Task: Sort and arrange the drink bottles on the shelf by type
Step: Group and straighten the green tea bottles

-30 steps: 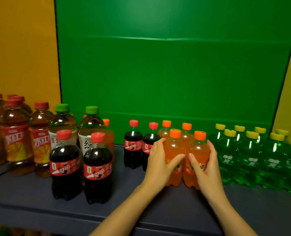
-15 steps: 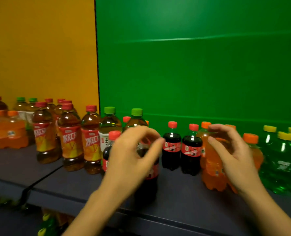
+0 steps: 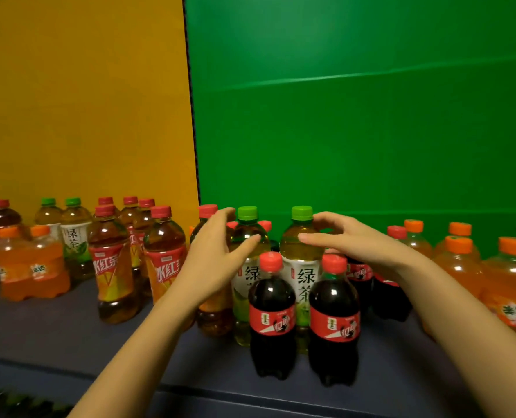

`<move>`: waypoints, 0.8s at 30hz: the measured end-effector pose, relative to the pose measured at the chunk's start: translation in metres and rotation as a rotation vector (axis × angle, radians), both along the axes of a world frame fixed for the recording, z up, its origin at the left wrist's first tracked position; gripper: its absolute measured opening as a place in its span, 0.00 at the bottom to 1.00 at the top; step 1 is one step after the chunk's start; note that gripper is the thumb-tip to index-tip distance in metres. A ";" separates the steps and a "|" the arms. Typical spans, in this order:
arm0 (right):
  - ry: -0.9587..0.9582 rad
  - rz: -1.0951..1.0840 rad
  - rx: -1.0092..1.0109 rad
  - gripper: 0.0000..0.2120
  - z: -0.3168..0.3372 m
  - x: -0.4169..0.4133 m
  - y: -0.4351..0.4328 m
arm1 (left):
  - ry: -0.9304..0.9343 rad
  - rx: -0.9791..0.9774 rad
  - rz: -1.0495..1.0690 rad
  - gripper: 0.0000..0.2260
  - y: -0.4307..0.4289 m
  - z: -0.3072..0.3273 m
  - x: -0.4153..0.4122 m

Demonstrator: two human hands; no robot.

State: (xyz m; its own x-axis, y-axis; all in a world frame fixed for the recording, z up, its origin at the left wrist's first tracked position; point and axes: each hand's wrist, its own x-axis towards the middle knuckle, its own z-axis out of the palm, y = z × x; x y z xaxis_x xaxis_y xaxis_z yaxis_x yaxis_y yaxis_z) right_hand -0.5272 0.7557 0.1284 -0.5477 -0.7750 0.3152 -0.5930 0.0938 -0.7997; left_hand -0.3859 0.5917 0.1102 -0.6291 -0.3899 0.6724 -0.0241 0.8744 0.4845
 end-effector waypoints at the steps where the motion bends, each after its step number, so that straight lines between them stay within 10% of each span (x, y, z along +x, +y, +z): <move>1: 0.002 0.020 0.031 0.18 0.003 0.001 -0.002 | -0.038 0.007 -0.022 0.28 -0.002 0.001 -0.004; 13: 0.015 0.184 0.301 0.16 0.019 -0.005 -0.015 | -0.344 -0.036 -0.059 0.28 -0.009 0.019 -0.022; 24: 0.028 0.116 0.008 0.17 0.024 -0.011 -0.012 | 0.089 0.016 -0.273 0.31 -0.001 0.015 -0.012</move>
